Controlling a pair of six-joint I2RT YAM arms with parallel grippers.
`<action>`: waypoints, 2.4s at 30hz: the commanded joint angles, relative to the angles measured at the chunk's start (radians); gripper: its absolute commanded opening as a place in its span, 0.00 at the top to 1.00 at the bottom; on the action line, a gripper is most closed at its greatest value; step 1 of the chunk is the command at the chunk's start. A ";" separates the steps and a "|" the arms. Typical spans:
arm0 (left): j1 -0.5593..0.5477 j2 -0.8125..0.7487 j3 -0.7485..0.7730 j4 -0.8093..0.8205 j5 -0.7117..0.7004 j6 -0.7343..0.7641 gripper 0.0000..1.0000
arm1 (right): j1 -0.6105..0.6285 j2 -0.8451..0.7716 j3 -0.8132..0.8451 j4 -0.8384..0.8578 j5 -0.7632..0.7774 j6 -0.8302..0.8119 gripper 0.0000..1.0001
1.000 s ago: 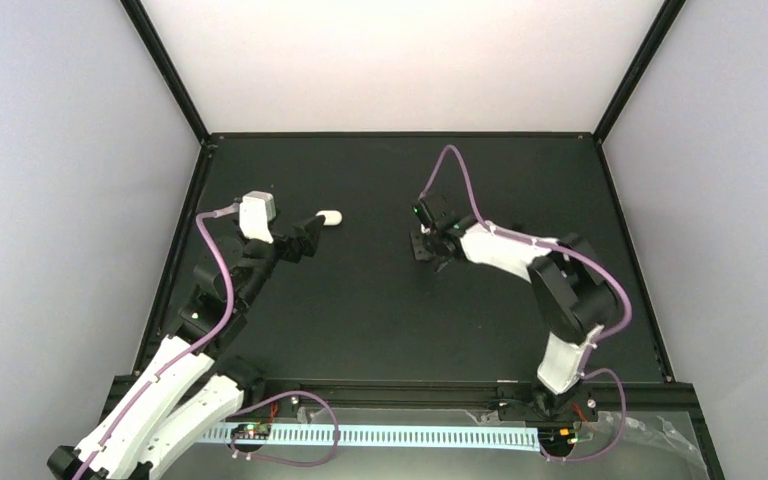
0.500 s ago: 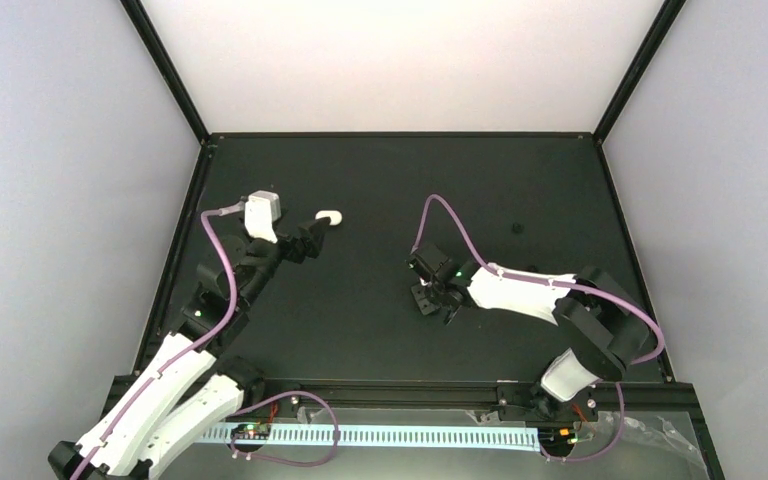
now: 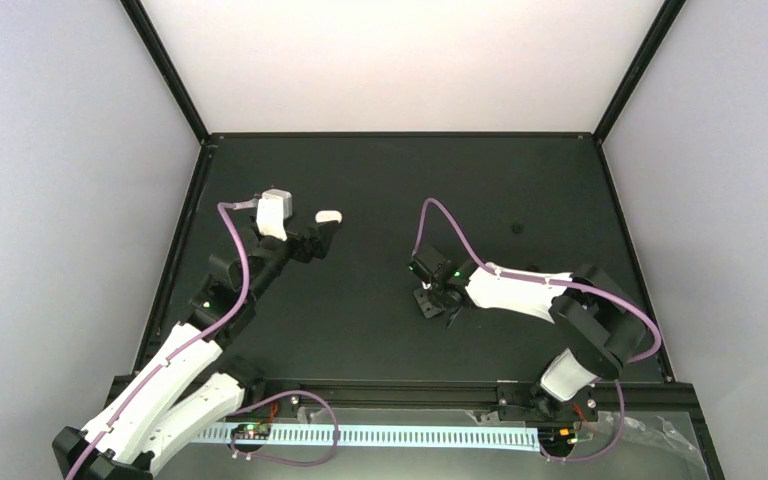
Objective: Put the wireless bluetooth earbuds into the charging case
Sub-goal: Pick up the charging case at the center of the board.
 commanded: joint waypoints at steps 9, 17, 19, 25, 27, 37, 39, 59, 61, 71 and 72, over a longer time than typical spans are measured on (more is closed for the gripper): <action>-0.008 0.008 0.008 0.015 0.039 -0.027 0.01 | 0.004 -0.072 -0.027 0.025 0.036 -0.026 0.66; -0.010 0.010 -0.009 0.076 0.138 -0.099 0.01 | 0.051 -0.399 -0.040 0.060 0.112 -0.146 0.67; -0.012 0.006 -0.017 0.103 0.185 -0.106 0.01 | 0.076 -0.476 -0.024 0.060 0.137 -0.190 0.67; -0.023 0.010 -0.029 0.202 0.406 -0.101 0.01 | 0.204 -0.642 0.042 0.058 0.239 -0.395 0.67; -0.033 0.019 -0.024 0.216 0.462 -0.092 0.02 | 0.230 -0.663 0.067 0.047 0.278 -0.447 0.67; -0.112 0.042 -0.018 0.251 0.639 -0.027 0.04 | 0.369 -0.628 0.139 0.086 0.430 -0.604 0.67; -0.126 0.060 0.000 0.222 0.647 -0.015 0.07 | 0.412 -0.600 0.148 0.106 0.475 -0.632 0.66; -0.141 0.130 0.036 0.196 0.697 -0.024 0.25 | 0.527 -0.530 0.167 0.241 0.591 -0.698 0.66; -0.140 0.128 0.034 0.198 0.697 -0.026 0.25 | 0.535 -0.518 0.171 0.249 0.600 -0.704 0.66; -0.141 0.124 0.034 0.203 0.692 -0.028 0.30 | 0.571 -0.462 0.190 0.287 0.639 -0.745 0.66; -0.142 0.125 0.035 0.198 0.688 -0.025 0.32 | 0.572 -0.461 0.191 0.290 0.640 -0.746 0.66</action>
